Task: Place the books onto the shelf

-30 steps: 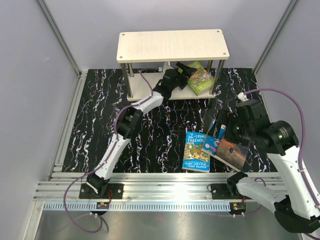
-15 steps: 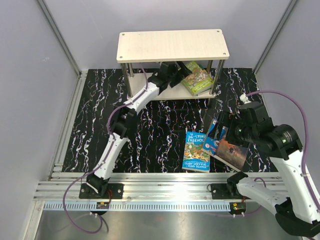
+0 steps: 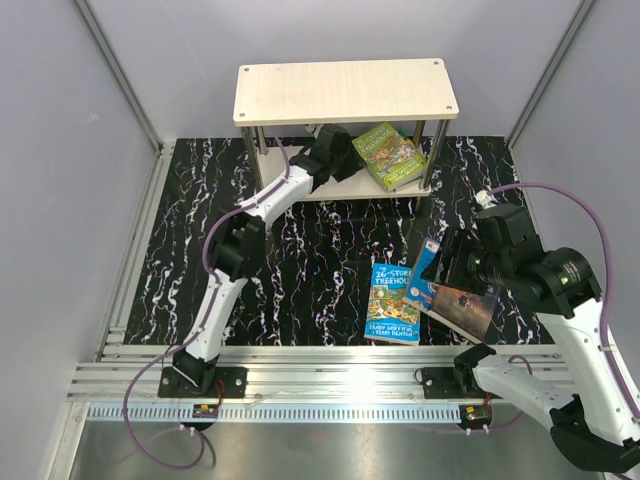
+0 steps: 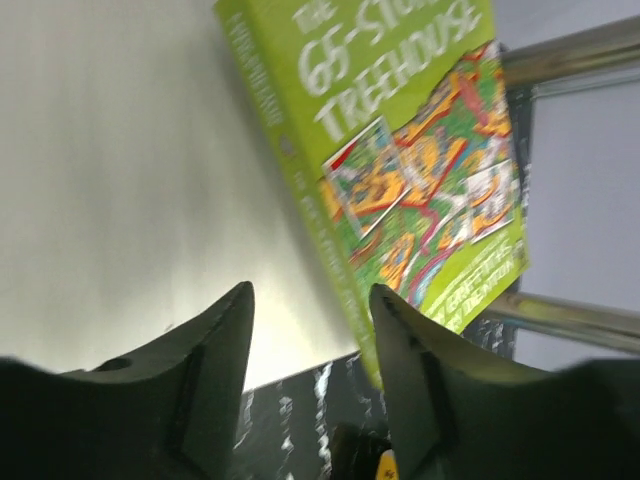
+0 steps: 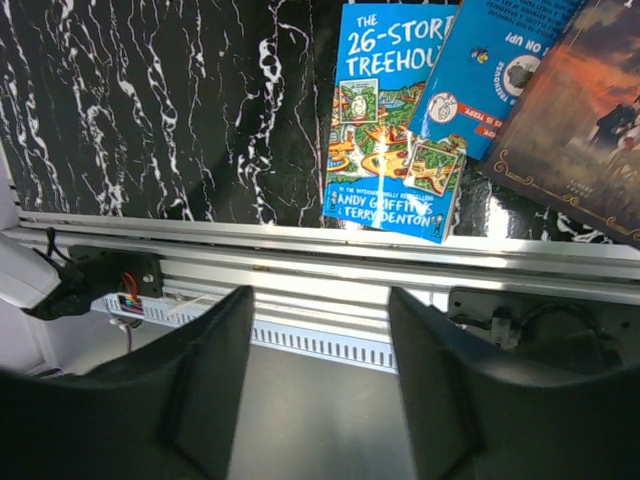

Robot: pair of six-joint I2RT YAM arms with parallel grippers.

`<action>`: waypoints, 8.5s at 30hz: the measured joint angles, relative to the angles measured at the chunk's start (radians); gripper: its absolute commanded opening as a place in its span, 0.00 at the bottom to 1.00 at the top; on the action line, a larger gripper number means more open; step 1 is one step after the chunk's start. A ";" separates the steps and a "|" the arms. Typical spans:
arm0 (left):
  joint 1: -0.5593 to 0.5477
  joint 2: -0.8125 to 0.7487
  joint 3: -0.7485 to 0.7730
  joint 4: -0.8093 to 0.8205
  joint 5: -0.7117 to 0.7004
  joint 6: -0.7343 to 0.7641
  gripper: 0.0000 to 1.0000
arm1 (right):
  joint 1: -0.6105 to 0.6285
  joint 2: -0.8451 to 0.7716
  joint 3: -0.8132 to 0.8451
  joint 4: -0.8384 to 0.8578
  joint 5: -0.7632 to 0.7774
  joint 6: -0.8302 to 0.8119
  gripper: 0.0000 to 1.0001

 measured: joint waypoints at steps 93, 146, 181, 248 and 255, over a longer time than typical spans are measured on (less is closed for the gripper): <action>-0.405 -0.623 -1.158 0.238 0.412 0.051 0.99 | -0.055 0.412 -0.737 0.453 -0.185 0.171 0.87; -0.217 -0.779 -1.674 0.967 0.452 -0.415 0.99 | -0.097 0.230 -0.839 1.133 -0.586 0.548 0.00; -0.194 -0.643 -1.205 0.494 0.402 -0.211 0.00 | -0.097 0.109 -0.183 0.544 -0.591 0.241 1.00; -0.063 0.228 0.063 0.679 0.072 -0.425 0.99 | -0.103 0.161 0.021 0.023 -0.216 -0.100 1.00; -0.059 0.143 0.038 0.489 0.101 -0.280 0.99 | -0.104 0.166 0.021 0.026 -0.217 -0.107 1.00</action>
